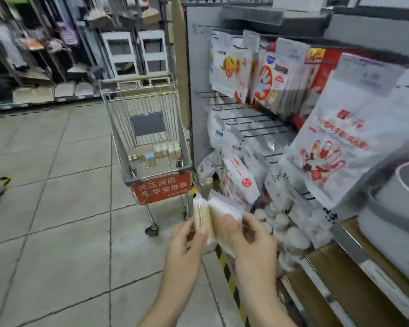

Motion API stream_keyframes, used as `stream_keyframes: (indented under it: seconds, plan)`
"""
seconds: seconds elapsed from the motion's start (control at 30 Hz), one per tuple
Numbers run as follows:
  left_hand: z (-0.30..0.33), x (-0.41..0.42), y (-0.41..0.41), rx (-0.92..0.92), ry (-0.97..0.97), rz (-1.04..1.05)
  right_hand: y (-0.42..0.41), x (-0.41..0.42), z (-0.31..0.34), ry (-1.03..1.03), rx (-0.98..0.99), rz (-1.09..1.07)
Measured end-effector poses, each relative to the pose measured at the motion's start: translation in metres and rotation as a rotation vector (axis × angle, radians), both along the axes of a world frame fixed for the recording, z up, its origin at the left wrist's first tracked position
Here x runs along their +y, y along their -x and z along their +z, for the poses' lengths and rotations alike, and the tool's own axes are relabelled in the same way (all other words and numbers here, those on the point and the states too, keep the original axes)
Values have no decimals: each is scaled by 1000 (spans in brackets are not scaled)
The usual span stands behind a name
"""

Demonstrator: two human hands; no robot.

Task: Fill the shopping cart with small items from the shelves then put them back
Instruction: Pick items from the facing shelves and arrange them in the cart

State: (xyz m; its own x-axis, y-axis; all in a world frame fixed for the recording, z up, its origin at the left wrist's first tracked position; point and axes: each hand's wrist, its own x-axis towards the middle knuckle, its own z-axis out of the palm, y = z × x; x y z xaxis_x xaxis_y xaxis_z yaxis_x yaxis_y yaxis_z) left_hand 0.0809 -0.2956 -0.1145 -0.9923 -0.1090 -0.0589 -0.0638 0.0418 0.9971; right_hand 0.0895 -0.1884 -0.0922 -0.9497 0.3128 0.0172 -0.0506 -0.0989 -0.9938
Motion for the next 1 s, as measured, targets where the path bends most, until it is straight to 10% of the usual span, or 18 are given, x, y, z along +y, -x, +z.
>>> stream_keyframes:
  seconds: [0.37, 1.0]
  plan:
    - [-25, -95, 102, -267, -420, 138, 118, -87, -42, -100, -31, 360]
    - [-53, -164, 333, -524, -543, 137, 392, -126, -89, 7, -497, 697]
